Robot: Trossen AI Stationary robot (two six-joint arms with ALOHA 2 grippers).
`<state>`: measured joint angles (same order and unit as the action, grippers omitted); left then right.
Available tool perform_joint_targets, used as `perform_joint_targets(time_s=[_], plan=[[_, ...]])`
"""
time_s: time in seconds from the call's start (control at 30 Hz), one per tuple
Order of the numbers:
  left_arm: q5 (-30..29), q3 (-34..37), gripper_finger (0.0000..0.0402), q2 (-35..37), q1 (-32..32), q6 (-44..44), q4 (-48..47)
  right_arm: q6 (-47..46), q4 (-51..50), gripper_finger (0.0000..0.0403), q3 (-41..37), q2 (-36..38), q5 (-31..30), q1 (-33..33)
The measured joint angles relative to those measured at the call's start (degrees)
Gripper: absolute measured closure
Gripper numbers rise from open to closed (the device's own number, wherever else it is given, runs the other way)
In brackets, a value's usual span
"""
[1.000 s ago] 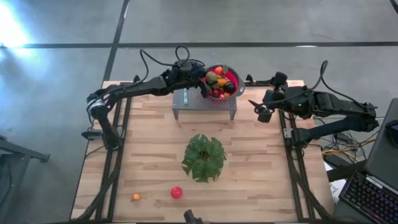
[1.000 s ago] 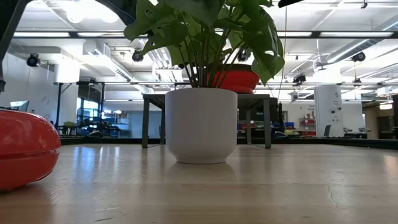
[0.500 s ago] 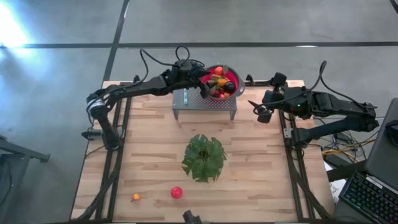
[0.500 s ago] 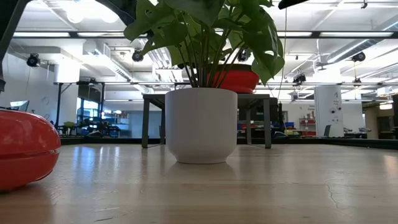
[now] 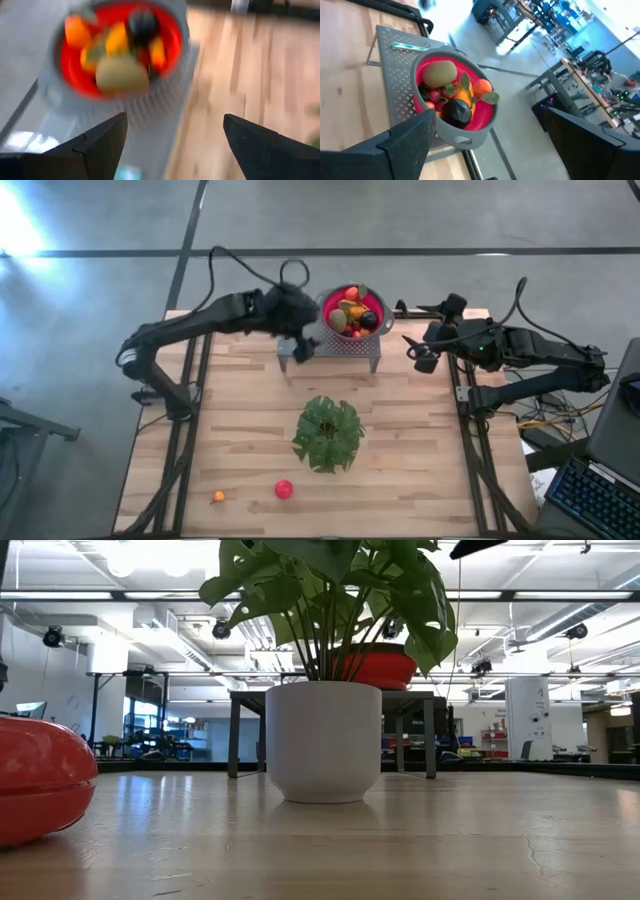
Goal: Pick & Place Fruit
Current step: Put the orange pear into the red strainer bowl on the shelf
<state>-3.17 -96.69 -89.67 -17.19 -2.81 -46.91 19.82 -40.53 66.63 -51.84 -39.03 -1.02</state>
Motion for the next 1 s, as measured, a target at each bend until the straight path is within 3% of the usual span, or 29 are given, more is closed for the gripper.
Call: perform_joint_targets(time_s=[0.13, 0.27, 0.63, 1.0], plan=[[-11.6, -2.2, 0.0067, 1.6, 8.8, 6.1, -15.6, -1.9, -2.0, 0.0035, 0.0, 0.4, 0.0, -0.5], [-16.5, -0.7, 0.0067, 3.9, 18.1, 18.2, -24.2, -3.3, -4.1, 0.0035, 0.0, 0.5, 0.0, -1.0], [-17.3, 6.0, 0.0067, 5.5, 44.5, 47.8, -32.4, -4.7, -4.3, 0.0035, -0.3, 0.5, 0.0, -1.2], [-12.0, 14.2, 0.0069, 5.4, 61.1, 73.8, -29.4, -8.2, -4.3, 0.0035, -0.3, 0.5, 0.0, -1.2]])
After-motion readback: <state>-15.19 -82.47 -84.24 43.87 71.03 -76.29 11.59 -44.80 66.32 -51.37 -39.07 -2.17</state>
